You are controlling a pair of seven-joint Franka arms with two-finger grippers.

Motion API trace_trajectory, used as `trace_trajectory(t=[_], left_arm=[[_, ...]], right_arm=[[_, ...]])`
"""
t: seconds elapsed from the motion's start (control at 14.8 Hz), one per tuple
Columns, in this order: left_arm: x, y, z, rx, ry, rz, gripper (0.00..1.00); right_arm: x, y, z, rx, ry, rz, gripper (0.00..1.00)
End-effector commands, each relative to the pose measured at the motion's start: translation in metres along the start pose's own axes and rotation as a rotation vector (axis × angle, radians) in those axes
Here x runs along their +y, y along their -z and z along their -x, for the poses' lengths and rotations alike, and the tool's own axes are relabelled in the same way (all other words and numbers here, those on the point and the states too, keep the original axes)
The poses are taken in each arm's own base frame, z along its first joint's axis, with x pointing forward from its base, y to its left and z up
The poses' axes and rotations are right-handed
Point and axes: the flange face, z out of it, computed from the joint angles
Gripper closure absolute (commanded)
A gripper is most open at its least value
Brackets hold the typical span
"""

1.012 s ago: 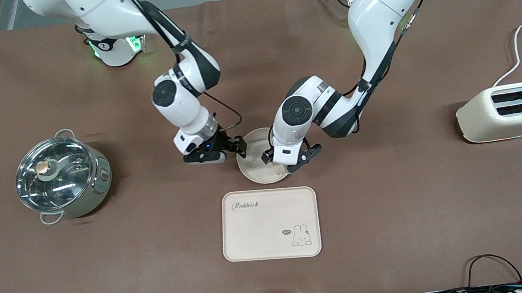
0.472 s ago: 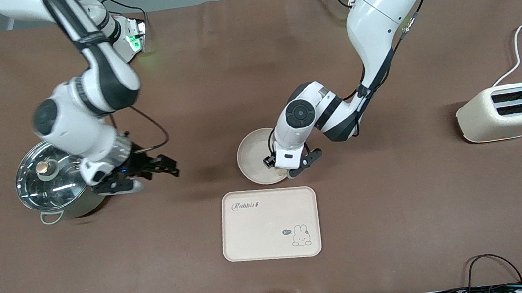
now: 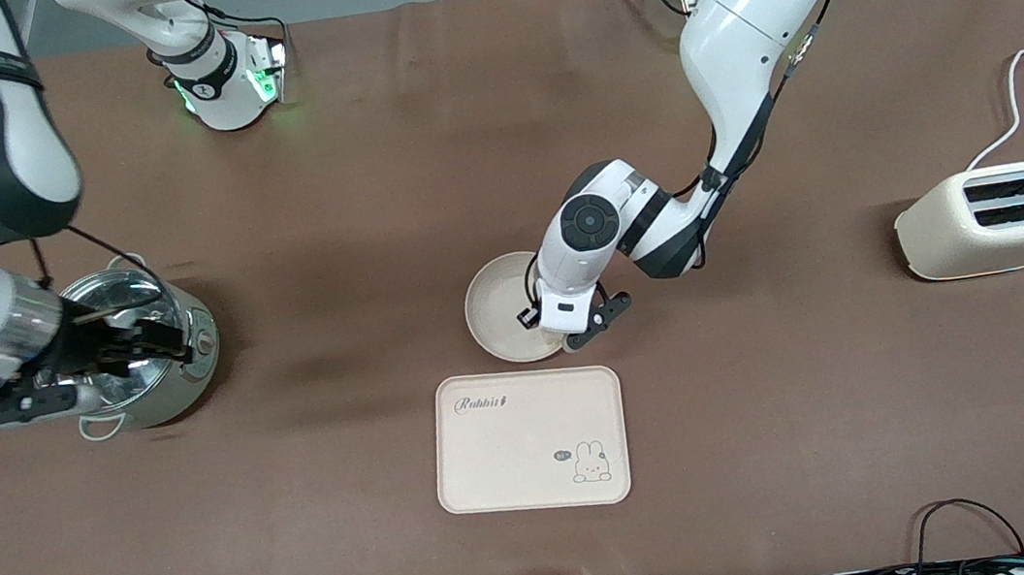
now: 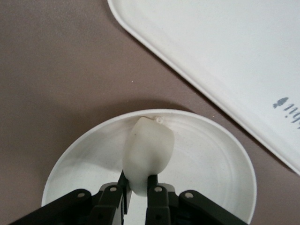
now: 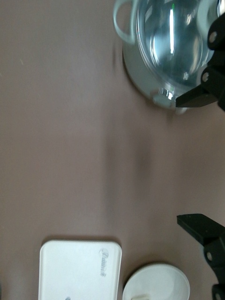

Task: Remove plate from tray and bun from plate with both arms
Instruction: 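Carry the white bun with the left gripper toward the toaster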

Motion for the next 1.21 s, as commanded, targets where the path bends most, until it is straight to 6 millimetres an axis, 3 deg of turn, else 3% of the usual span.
trace_trajectory(t=[0.0,0.13,0.2,0.34,0.47,0.67,0.88,1.15], left_arm=[[0.01,0.037,0.0,0.034,0.006,0.028,0.83],[0.016,0.069,-0.003,0.051,0.007,0.029,0.86],[0.015,0.092,-0.007,0.067,0.009,0.014,0.86],[0.001,0.125,-0.037,0.098,0.028,-0.025,0.85],[-0.017,0.142,-0.073,0.109,0.034,-0.051,0.84],[-0.06,0.138,-0.134,0.091,0.02,-0.12,0.84],[-0.135,0.121,-0.211,0.044,-0.031,-0.188,0.8],[-0.193,0.087,-0.264,-0.02,-0.016,-0.212,0.76]], right_arm=[[0.028,0.054,0.0,-0.014,0.028,0.076,0.0],[0.037,0.091,0.007,-0.046,0.053,0.114,0.0],[0.039,0.099,0.007,-0.048,0.063,0.159,0.0],[0.045,0.098,0.007,-0.051,0.061,0.191,0.0],[0.036,0.099,0.005,-0.043,0.065,0.187,0.0],[0.033,0.097,0.004,-0.046,0.069,0.184,0.0],[0.044,0.096,0.007,-0.059,0.045,0.176,0.0],[0.069,0.094,0.015,-0.096,-0.064,0.117,0.0]])
